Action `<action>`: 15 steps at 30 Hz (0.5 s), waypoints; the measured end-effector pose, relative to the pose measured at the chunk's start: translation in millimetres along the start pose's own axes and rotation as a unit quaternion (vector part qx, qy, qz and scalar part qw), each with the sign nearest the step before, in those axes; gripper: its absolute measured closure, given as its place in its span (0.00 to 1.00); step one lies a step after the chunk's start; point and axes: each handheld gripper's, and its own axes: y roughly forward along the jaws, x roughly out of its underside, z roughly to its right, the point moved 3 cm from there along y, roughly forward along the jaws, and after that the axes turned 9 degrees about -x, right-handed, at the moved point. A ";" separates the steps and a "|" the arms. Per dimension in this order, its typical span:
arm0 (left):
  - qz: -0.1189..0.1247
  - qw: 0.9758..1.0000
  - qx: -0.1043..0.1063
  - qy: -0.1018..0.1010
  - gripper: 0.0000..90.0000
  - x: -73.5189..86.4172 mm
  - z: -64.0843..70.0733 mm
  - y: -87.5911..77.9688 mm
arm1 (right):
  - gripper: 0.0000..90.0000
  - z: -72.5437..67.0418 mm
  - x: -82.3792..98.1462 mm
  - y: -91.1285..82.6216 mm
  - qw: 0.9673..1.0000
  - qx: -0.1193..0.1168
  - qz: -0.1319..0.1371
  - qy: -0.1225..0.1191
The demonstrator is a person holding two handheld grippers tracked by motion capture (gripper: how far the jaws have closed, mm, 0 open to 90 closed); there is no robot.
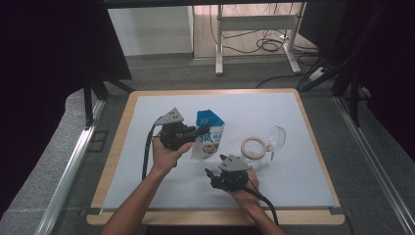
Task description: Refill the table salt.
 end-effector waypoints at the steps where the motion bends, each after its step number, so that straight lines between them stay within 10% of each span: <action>1: 0.001 1.000 0.002 0.001 1.00 -1.4 2.1 -0.9 | 0.31 -0.5 -0.7 2.1 1.000 0.005 -0.001 -0.001; 15: 0.005 1.000 0.027 0.005 1.00 -8.7 19.4 -1.9 | 0.29 7.3 -9.9 11.9 0.997 0.059 0.031 -0.033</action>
